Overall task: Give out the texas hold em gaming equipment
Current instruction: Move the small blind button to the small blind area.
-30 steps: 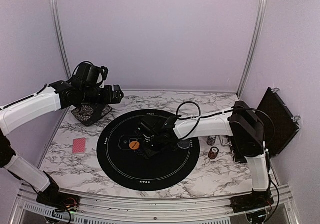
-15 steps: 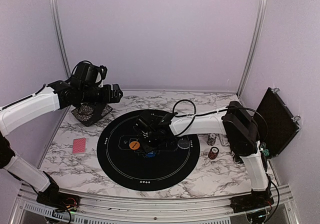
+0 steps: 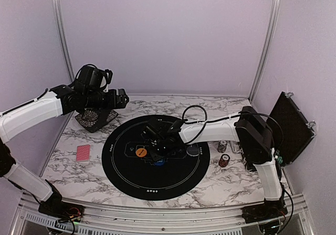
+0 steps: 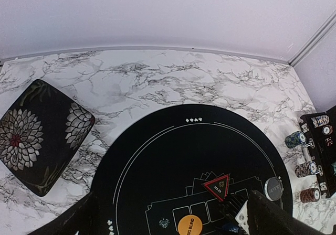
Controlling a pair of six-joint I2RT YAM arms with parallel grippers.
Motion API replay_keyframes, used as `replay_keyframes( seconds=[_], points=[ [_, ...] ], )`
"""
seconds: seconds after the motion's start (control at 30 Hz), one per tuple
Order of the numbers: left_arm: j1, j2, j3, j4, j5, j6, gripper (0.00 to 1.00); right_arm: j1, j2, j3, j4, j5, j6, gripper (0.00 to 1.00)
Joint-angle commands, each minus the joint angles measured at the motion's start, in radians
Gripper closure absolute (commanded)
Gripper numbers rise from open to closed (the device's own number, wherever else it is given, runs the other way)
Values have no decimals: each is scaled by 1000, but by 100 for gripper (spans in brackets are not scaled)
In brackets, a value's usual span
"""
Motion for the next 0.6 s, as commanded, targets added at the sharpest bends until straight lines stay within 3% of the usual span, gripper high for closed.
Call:
replay_keyframes(
  seconds=[0.0, 0.57],
  points=[
    [6, -12, -2, 14, 25, 18, 1, 17, -44, -75, -50, -45, 69, 66],
    [9, 24, 35, 16, 84, 47, 1, 72, -117, -189, 19, -148, 192, 61]
  ],
)
